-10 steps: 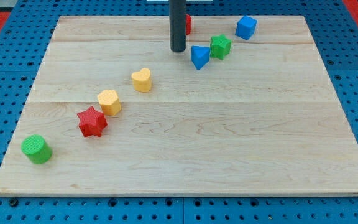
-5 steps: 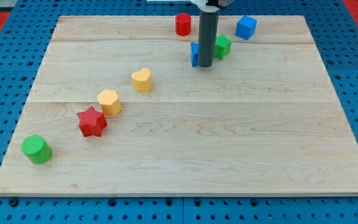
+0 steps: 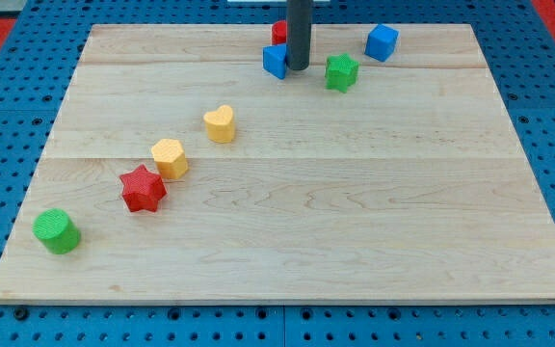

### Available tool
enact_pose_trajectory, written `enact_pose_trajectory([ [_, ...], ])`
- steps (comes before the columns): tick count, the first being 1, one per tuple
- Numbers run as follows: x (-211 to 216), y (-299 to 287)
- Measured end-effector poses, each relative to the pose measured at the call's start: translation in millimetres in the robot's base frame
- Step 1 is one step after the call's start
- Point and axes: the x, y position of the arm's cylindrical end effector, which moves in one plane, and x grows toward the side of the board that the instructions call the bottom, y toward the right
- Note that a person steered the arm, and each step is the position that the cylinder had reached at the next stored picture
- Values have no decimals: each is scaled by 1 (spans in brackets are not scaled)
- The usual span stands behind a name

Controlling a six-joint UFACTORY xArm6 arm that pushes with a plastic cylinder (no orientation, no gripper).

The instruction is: Move the blue triangle left to the red circle

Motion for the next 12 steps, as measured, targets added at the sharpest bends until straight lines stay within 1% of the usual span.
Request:
enact_pose_trajectory([
  [1,-10,-35],
  [2,-11,-103],
  [3,-3,-142],
  [6,3,-163],
  [8,3,-163],
  [10,-9,-173],
  [11,-19,-171],
  [12,-31,-142],
])
